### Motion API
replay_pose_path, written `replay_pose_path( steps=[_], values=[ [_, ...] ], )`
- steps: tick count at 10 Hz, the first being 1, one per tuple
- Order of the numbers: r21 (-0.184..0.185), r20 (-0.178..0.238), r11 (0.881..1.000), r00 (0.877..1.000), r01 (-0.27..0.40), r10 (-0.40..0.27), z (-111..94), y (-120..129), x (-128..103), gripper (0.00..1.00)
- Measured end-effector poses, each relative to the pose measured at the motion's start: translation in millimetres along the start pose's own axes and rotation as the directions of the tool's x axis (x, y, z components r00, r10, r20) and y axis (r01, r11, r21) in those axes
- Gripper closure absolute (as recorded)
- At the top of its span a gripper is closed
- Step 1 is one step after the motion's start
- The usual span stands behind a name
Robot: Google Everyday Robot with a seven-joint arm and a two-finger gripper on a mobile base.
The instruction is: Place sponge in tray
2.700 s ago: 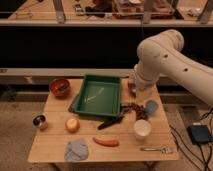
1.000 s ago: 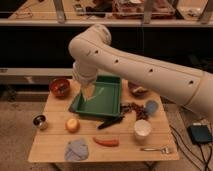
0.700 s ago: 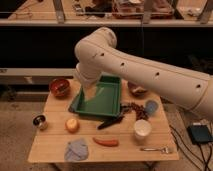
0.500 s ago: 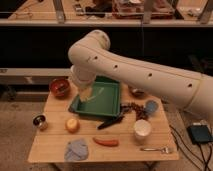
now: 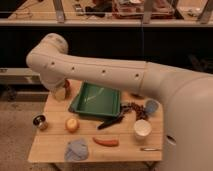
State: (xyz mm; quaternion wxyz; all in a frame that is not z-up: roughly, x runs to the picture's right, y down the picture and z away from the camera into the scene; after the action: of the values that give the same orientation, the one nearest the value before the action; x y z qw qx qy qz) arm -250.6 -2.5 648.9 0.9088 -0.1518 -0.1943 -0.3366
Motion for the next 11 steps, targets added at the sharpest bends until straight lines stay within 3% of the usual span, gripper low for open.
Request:
replay_pose_path(
  steps=[2, 4, 5, 9, 11],
  values=[
    [-0.045, -0.008, 0.999, 1.000, 0.011, -0.011, 29, -3, -7, 0.35],
    [-0.128, -0.020, 0.992, 1.000, -0.009, 0.007, 76, 14, -6, 0.35],
    [-0.152, -0.020, 0.988, 1.000, -0.016, 0.013, 87, 20, -5, 0.35],
    [-0.161, -0.034, 0.987, 0.999, -0.024, 0.019, 88, 22, -2, 0.35],
    [-0.204, -0.050, 0.979, 0.999, -0.014, 0.003, 92, 24, -13, 0.35]
  ],
)
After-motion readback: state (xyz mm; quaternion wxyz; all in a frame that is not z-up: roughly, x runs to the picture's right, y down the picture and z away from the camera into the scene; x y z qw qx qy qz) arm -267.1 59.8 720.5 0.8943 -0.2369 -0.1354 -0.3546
